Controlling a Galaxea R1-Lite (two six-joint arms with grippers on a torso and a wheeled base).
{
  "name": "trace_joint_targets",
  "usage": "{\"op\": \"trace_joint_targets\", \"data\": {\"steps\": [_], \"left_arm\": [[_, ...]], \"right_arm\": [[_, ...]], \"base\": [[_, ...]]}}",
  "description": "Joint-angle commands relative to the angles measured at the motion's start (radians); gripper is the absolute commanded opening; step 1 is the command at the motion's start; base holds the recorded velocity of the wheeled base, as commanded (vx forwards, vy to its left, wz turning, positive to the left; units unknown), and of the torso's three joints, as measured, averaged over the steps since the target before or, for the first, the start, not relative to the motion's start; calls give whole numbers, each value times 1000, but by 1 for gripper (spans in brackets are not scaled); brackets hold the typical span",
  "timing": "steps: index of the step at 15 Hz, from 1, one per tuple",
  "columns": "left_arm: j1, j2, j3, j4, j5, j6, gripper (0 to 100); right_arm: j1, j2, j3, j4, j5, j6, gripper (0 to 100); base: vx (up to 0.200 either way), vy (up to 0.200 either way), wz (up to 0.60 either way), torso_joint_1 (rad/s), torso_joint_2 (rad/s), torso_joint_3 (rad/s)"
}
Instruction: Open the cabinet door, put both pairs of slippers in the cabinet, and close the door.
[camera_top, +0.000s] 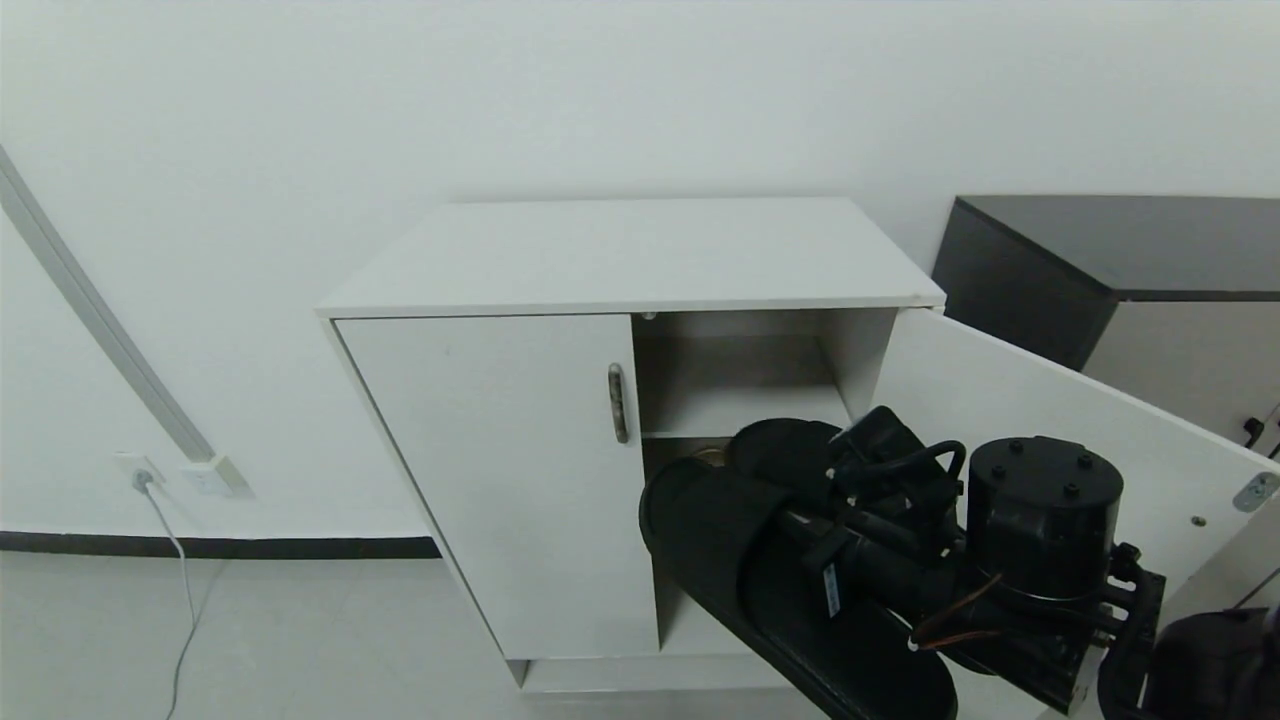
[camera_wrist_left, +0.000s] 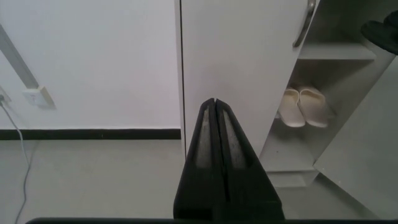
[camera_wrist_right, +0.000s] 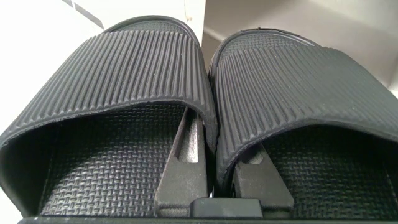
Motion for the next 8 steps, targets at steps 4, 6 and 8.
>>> {"op": "trace_joint_targets", "data": {"steps": [4,6,8], "left_arm": [[0,1,0,0,0,0,0],[0,1,0,0,0,0,0],[2,1,0,0,0,0,0]], "right_arm": [[0,2,1,-1,0,0,0],[0,1,1,-1,0,-2,0],[0,1,1,-1,0,0,0]], "base": [[0,0,0,-151,487,332],[0,0,0,-134,474,337],[0,0,0,-110,466,347]]}}
